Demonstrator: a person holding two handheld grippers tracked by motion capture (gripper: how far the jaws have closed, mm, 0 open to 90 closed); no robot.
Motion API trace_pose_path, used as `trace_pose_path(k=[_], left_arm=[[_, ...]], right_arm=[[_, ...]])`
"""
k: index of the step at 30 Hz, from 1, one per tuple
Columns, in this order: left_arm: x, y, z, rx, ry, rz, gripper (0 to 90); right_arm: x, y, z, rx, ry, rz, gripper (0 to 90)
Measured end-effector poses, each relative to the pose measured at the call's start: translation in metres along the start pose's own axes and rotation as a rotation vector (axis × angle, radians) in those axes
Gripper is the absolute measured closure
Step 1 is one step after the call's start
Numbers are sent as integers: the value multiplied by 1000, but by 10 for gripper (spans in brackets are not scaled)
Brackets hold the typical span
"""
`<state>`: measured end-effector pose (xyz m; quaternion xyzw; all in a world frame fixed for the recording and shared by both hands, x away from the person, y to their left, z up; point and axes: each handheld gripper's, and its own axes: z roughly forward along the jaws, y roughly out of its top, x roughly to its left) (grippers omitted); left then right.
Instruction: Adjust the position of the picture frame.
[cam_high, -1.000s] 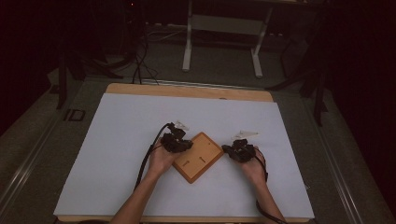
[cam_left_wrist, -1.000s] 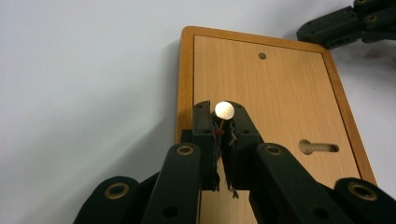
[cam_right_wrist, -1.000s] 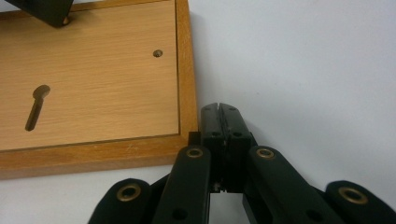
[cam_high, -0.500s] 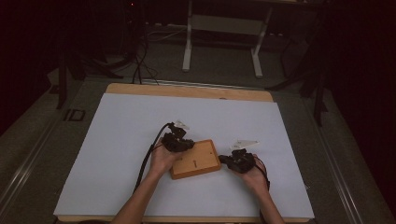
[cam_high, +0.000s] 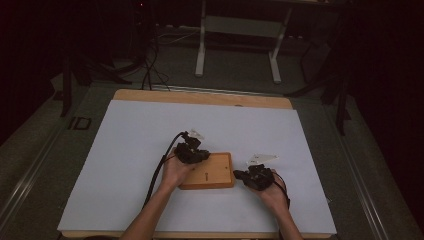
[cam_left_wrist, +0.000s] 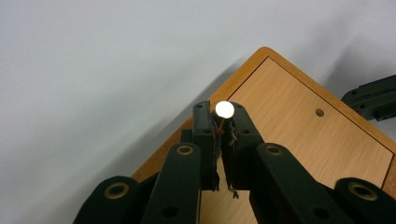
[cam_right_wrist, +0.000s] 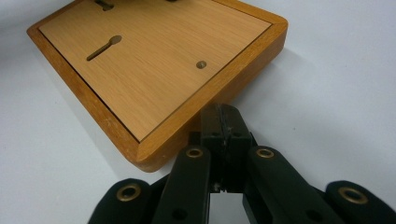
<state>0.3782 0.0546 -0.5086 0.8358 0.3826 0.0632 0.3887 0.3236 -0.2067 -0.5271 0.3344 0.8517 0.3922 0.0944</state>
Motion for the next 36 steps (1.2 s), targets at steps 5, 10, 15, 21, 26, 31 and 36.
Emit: trace_pose_path(k=[5, 10, 15, 21, 26, 31, 36], left_arm=[[-3, -1, 1, 6, 2, 15, 846], [-6, -1, 2, 14, 12, 16, 845], [-10, -3, 4, 29, 13, 41, 842], [-8, -4, 4, 24, -5, 28, 835], [-8, -3, 4, 23, 4, 7, 832], [-8, -2, 4, 23, 11, -7, 829], [-3, -5, 1, 9, -30, -35, 762]], right_arm=[[1, -2, 1, 14, 3, -2, 896], [2, -2, 2, 23, -2, -13, 889], [2, -3, 4, 24, 2, -13, 879], [0, -3, 4, 25, -3, -10, 868], [-1, -3, 4, 18, -9, -10, 860], [-2, -4, 3, 12, -15, -6, 855], [-5, -4, 0, -2, -32, -5, 818]])
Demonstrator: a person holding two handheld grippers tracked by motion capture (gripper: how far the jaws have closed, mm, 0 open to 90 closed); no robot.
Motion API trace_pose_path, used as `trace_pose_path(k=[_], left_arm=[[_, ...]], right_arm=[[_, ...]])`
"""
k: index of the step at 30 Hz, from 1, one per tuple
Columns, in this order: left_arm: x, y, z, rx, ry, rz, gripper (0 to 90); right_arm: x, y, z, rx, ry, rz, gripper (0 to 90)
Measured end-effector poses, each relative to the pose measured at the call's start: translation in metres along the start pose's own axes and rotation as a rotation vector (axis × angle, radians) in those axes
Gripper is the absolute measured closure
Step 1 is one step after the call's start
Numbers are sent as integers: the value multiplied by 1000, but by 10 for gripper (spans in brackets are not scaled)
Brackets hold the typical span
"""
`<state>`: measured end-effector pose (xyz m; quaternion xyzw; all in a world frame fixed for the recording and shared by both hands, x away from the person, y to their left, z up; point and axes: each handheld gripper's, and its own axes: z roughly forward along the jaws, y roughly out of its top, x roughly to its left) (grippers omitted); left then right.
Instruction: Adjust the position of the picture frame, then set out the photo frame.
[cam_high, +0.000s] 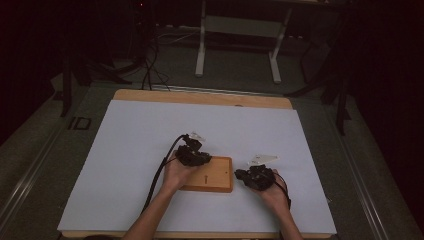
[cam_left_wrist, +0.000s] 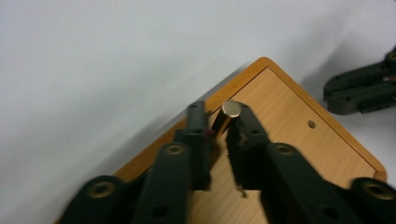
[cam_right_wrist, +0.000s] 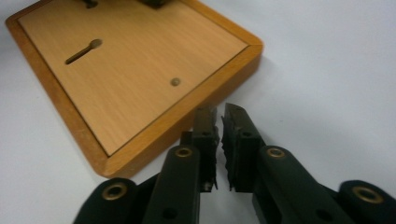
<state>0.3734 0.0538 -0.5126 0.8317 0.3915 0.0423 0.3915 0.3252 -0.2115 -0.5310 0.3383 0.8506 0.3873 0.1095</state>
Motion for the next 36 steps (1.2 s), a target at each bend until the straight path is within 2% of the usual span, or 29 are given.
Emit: trace_pose_path(k=[7, 16, 18, 19, 27, 34, 36], left_arm=[[4, -9, -13, -25, 5, 7, 610], [13, -33, -45, -68, 61, -15, 558], [14, -35, -48, -72, 69, -17, 554], [17, -44, -55, -80, 82, -30, 554], [27, -71, -74, -121, 124, -78, 547], [25, -85, -83, -127, 151, -67, 533], [24, -87, -85, -132, 147, -74, 534]], right_arm=[[-5, -2, -4, -21, -26, 24, 783], [-7, 1, -5, -39, -26, 26, 731], [-7, 2, -5, -40, -24, 23, 729], [-7, 3, -4, -40, -23, 19, 728], [-5, 19, -3, -44, -10, -43, 713], [0, 36, 3, -50, 4, -91, 709], [1, 41, 5, -51, 7, -99, 708]])
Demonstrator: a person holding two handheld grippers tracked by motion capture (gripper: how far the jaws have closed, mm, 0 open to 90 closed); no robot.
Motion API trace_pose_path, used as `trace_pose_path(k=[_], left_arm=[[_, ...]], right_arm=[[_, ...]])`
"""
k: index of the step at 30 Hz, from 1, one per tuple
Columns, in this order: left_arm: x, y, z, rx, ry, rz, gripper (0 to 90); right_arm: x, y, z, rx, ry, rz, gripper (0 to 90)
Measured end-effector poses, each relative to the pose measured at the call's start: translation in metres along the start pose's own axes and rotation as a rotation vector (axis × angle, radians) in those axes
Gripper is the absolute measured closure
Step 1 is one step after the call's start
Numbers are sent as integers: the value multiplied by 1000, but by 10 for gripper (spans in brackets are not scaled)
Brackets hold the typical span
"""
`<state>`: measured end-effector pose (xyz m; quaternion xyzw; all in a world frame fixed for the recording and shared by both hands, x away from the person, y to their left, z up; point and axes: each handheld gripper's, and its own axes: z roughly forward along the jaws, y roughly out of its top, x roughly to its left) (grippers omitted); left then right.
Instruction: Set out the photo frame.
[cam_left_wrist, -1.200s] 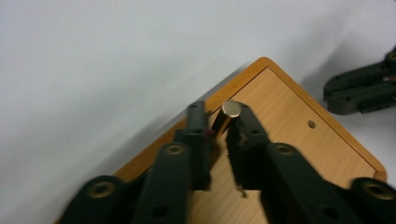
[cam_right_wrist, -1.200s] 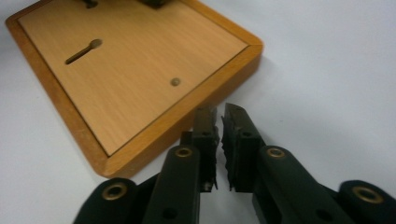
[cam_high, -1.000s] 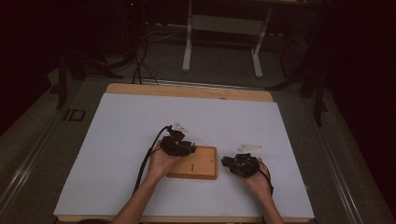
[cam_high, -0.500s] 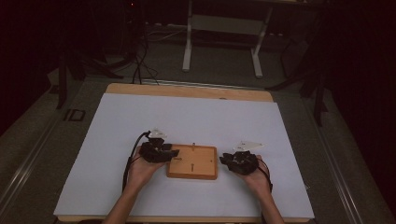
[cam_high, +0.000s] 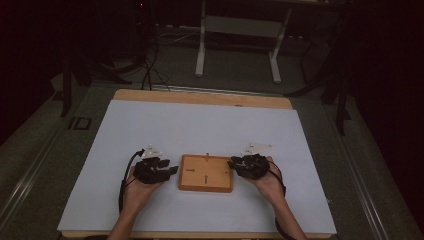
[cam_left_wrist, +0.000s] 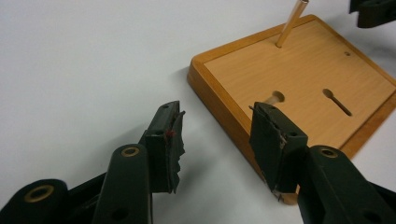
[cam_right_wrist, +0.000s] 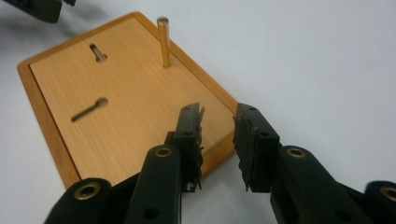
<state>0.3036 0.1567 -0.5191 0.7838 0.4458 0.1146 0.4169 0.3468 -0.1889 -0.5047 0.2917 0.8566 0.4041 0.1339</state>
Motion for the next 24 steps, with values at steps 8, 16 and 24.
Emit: trace_pose_path(k=[8, 16, 24], left_arm=[[-3, -8, -7, 2, 2, 16, 537], [-2, -8, -8, -8, -4, 10, 533], [-7, -7, -6, 0, -15, 30, 527]], right_arm=[[5, 16, 12, -11, 36, -36, 704], [11, 30, 23, -20, 71, -61, 693], [17, 37, 39, -3, 101, -75, 682]])
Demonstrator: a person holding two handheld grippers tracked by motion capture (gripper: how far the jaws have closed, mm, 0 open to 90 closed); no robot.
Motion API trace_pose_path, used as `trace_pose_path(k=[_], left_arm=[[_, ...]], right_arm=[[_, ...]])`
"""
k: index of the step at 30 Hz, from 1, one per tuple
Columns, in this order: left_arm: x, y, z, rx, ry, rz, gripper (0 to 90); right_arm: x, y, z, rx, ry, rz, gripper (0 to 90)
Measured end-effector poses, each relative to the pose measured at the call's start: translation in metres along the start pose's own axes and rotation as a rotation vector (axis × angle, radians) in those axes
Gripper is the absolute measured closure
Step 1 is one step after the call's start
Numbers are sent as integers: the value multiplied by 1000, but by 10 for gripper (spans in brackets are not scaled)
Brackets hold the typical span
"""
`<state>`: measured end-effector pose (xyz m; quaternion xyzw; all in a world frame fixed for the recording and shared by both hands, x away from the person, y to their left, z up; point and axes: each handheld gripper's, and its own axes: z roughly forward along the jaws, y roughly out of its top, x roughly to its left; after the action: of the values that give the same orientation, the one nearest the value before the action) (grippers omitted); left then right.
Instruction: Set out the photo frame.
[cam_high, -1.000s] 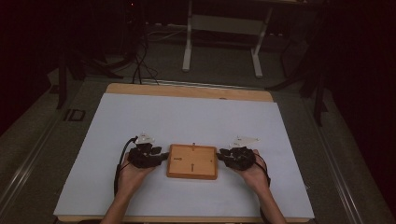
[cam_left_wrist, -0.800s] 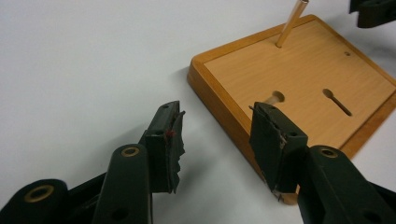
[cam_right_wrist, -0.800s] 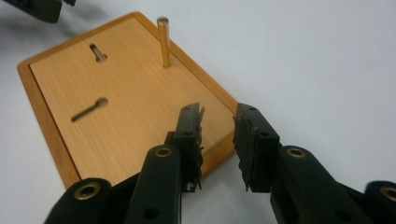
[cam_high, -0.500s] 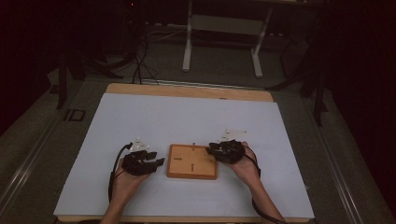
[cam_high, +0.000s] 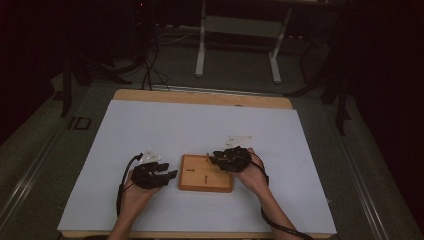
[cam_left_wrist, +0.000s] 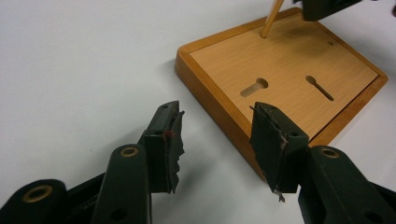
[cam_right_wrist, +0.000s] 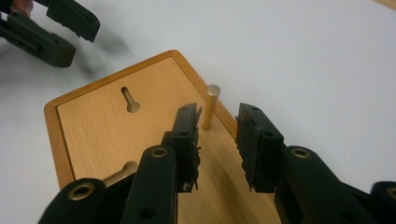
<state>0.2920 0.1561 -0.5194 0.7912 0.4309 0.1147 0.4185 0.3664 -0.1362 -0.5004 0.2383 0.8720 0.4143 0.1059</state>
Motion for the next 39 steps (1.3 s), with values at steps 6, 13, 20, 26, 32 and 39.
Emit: trace_pose_path(k=[6, 13, 20, 26, 32, 39], left_arm=[[-3, 0, 1, 10, 3, 20, 524], [-3, 0, 0, 7, -2, 24, 522], [-6, 1, 2, 19, -12, 39, 519], [-9, 3, 0, 5, -46, 40, 519], [-7, 4, -5, -18, -65, 19, 502], [-6, 2, -5, 1, -46, 27, 494]], right_arm=[[3, 6, 16, 5, 9, -7, 700], [0, 7, 28, 14, 11, 6, 758], [-4, 3, 33, 27, 44, 14, 831], [-11, 1, 35, 18, 103, 60, 836], [-15, 1, 35, 18, 133, 82, 839], [-18, 1, 35, 28, 156, 92, 839]])
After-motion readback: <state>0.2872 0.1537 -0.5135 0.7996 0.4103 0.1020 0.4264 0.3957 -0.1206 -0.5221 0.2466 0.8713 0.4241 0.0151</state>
